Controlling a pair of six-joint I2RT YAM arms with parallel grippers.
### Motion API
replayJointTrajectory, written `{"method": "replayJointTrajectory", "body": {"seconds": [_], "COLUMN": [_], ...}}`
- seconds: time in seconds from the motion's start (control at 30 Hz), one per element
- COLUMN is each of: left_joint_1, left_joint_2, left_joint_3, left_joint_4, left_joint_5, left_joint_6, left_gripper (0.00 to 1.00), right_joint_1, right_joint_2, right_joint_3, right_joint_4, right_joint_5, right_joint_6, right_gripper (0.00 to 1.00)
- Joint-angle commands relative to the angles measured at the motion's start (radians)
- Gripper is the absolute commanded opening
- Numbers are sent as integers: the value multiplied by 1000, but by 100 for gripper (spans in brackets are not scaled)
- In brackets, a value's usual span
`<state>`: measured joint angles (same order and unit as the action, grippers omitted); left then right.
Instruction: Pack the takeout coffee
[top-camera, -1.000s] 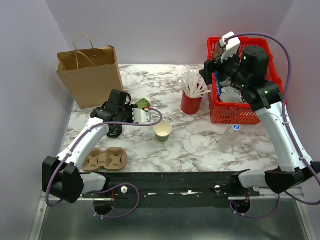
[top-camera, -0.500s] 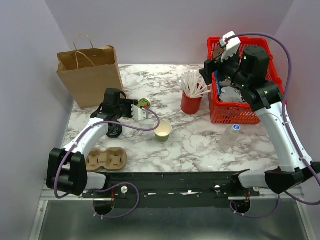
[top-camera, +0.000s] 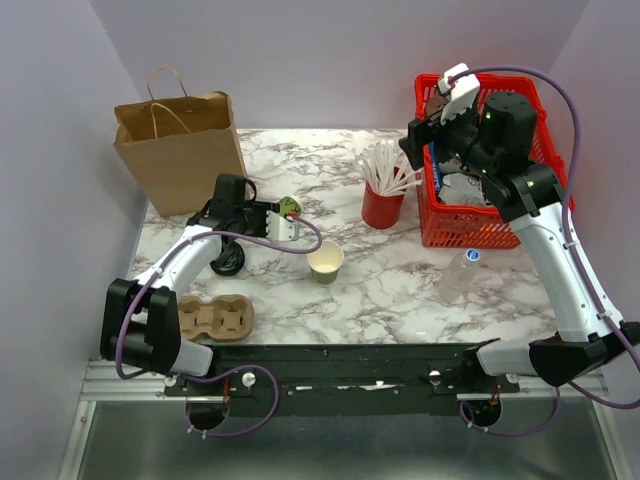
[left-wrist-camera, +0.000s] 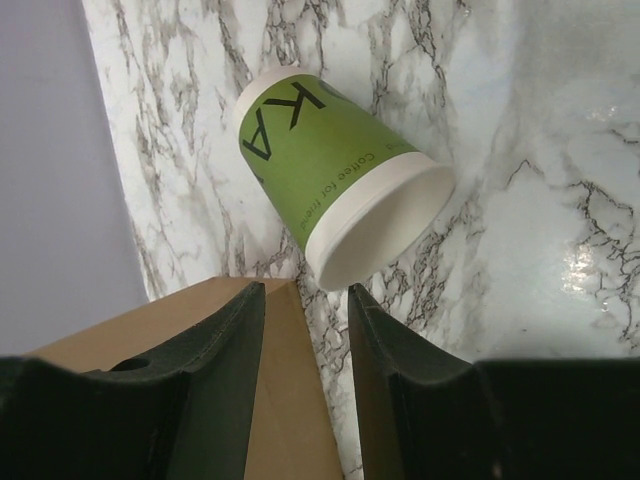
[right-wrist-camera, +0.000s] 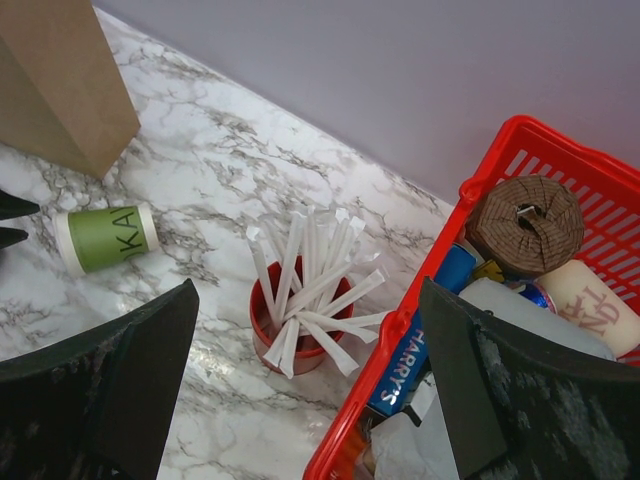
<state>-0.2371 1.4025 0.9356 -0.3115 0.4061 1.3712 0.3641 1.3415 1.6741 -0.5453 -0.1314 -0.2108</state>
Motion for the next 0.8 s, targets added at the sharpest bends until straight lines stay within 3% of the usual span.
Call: {"method": "replayJointTrajectory", "body": {"seconds": [0.0, 0.77], "left_joint_1": [5, 4], "left_joint_2": [30, 125], "left_joint_3": [23, -6], "left_joint_4": [-34, 126], "left_joint_5": [66, -26], "left_joint_6": [35, 40], "left_gripper": [47, 44], "right_joint_1": [-10, -10], "right_joint_2": [5, 4], "right_joint_3": [-13, -17], "right_joint_4": [27, 27], "right_joint_5": [21, 22], "right_joint_6": [-10, -4], "right_gripper": [100, 100]}}
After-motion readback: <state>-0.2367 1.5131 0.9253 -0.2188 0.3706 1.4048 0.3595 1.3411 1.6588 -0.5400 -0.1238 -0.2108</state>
